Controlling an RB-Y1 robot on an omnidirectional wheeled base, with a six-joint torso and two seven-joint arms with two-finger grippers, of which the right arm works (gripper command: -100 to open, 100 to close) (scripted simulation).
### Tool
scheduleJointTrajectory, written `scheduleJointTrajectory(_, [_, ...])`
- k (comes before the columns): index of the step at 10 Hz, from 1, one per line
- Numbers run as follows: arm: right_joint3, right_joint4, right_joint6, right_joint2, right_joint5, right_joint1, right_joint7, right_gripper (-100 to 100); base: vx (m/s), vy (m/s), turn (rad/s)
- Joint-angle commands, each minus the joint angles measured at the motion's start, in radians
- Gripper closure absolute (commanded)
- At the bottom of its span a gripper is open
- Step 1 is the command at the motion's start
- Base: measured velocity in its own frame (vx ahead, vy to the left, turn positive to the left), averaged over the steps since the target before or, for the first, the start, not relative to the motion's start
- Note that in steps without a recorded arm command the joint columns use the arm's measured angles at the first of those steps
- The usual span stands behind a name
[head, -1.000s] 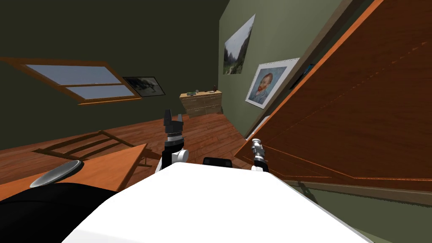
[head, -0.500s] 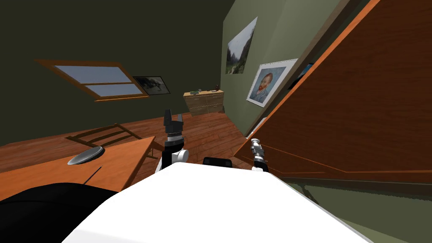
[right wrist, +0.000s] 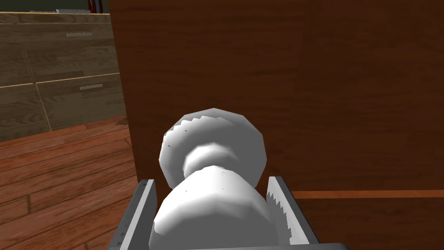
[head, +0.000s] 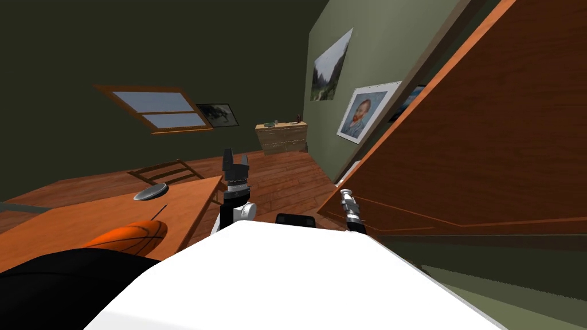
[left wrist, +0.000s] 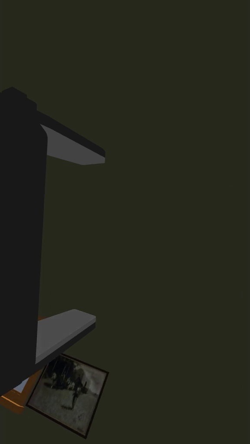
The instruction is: Pull the door open
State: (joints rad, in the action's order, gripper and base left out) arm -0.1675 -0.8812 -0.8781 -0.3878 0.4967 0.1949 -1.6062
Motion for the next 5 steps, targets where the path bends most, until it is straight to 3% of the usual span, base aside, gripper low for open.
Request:
scheduleJointTrajectory(1, [-0.017, -0.002, -0.010, -0.007, -0.009, 0.012, -0.017, 100, -0.204, -0.028, 0.085])
scheduleJointTrajectory(3, [-0.018, -0.002, -0.012, -0.010, -0.010, 0.010, -0.017, 100, -0.150, -0.015, 0.041])
scheduleJointTrajectory(4, [-0.050, -0.011, -0.054, -0.031, -0.032, 0.048, -0.040, 100, -0.051, -0.006, -0.028])
scheduleJointTrajectory(5, [-0.064, -0.016, -0.072, -0.040, -0.041, 0.063, -0.050, 100, -0.069, -0.005, -0.045])
